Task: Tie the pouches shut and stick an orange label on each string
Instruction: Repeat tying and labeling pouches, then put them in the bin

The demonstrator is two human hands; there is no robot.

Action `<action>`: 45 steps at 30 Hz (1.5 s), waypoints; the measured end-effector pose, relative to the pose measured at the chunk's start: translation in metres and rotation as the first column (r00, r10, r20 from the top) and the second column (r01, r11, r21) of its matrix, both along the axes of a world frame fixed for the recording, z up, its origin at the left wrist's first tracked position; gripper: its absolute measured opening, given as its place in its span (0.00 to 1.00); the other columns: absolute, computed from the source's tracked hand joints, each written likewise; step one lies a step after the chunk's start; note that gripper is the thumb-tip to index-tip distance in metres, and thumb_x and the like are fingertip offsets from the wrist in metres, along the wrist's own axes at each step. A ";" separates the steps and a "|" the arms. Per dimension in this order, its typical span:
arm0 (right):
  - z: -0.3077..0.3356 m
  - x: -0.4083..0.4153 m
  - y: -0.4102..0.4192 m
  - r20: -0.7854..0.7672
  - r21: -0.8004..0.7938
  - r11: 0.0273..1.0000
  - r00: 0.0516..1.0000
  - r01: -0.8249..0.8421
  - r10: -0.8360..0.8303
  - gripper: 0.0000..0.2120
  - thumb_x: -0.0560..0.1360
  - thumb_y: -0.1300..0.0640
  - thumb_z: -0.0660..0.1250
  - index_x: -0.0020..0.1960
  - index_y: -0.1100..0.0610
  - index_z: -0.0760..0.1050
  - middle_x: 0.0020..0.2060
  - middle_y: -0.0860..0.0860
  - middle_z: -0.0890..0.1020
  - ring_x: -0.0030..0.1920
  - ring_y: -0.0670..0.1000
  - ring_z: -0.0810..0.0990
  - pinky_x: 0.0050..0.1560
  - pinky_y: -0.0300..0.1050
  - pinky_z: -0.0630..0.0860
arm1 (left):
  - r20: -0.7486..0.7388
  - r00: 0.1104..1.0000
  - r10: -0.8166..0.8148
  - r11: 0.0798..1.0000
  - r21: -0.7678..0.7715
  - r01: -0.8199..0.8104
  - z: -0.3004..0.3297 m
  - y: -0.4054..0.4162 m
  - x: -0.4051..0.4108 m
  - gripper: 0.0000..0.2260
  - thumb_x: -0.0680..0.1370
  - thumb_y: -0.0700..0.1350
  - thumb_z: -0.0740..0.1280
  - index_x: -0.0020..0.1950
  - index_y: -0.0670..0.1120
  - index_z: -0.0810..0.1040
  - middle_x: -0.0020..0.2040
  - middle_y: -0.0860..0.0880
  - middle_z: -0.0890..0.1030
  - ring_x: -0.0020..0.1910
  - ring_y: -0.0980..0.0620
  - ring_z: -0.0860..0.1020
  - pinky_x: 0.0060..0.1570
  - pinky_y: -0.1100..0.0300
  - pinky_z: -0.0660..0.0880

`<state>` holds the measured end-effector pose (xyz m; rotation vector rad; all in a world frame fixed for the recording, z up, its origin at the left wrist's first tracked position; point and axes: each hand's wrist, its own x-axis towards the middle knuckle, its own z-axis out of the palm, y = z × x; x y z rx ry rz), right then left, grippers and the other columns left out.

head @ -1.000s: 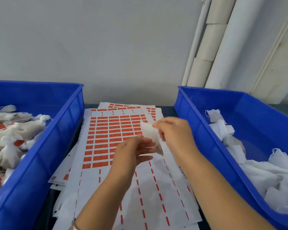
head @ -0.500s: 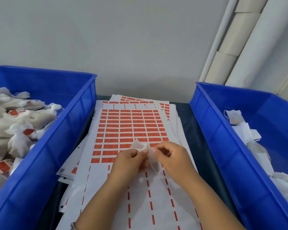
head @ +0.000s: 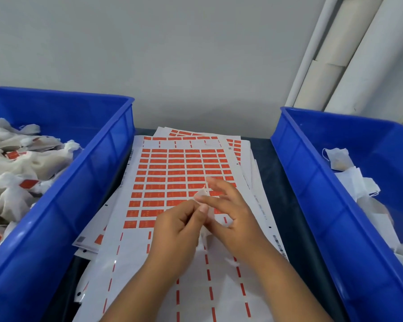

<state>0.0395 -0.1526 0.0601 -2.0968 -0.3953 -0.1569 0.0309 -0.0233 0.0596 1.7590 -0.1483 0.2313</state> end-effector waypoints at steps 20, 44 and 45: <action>-0.013 0.004 -0.008 0.097 -0.053 0.977 0.975 0.207 -0.201 0.09 0.73 0.45 0.68 0.52 0.42 0.78 0.55 0.29 0.72 0.58 0.31 0.70 0.60 0.27 0.63 | -0.344 0.912 -0.222 0.725 -0.684 -0.082 0.020 0.020 0.007 0.21 0.80 0.45 0.59 0.27 0.45 0.75 0.22 0.48 0.67 0.19 0.55 0.62 0.20 0.65 0.63; -0.003 0.009 -0.034 -0.446 0.810 0.528 0.853 0.256 0.271 0.07 0.69 0.55 0.72 0.46 0.54 0.84 0.45 0.53 0.84 0.44 0.50 0.84 0.44 0.44 0.79 | -0.331 0.927 0.179 0.970 0.218 -0.109 -0.009 0.000 0.017 0.12 0.71 0.55 0.70 0.30 0.53 0.79 0.26 0.61 0.78 0.29 0.57 0.76 0.27 0.70 0.69; -0.003 0.010 -0.034 -0.458 0.794 0.541 0.859 0.278 0.230 0.08 0.68 0.54 0.71 0.45 0.54 0.84 0.48 0.52 0.85 0.46 0.50 0.84 0.44 0.43 0.79 | -0.272 0.956 0.112 0.949 0.315 -0.021 -0.011 -0.003 0.014 0.11 0.72 0.56 0.70 0.30 0.55 0.78 0.27 0.62 0.78 0.30 0.59 0.76 0.28 0.72 0.69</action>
